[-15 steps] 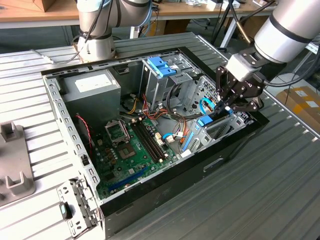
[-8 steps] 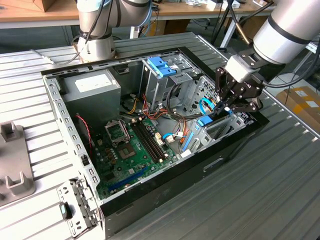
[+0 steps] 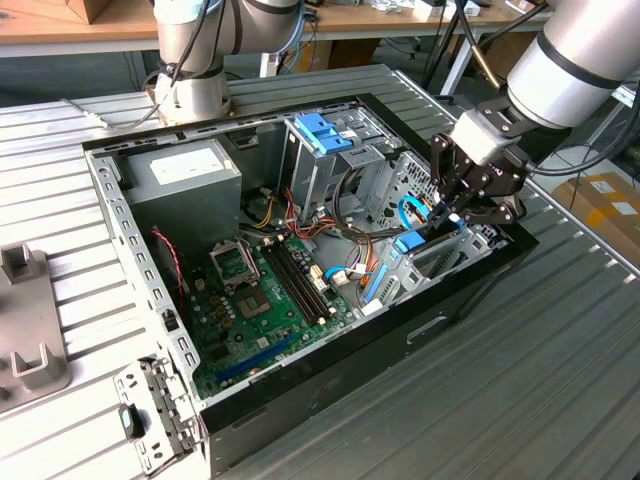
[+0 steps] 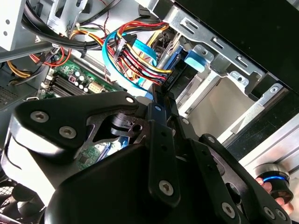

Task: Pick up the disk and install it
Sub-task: 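Insert the second disk wire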

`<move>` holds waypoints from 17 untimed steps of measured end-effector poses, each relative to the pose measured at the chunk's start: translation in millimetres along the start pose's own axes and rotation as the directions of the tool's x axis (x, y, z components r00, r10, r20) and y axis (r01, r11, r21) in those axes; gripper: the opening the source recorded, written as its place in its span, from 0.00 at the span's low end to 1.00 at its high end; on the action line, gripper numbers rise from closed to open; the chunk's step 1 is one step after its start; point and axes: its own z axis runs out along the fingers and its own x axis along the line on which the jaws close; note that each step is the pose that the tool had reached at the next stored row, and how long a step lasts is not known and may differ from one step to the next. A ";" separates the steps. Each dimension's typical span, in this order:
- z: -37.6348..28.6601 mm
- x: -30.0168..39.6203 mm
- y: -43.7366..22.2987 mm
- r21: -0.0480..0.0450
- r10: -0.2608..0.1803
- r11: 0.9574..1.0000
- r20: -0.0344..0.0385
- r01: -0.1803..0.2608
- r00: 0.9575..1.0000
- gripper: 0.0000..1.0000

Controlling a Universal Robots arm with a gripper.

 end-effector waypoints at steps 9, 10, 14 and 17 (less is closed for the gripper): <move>-1.4 -0.2 -0.1 -0.001 0.000 1.000 0.003 0.000 1.000 0.16; -1.0 -0.2 -0.2 -0.001 0.000 1.000 0.004 0.000 1.000 0.16; 0.8 0.0 -0.4 -0.002 0.000 1.000 0.004 0.000 1.000 0.16; 2.8 0.3 -0.3 -0.003 0.000 1.000 0.004 0.000 1.000 0.16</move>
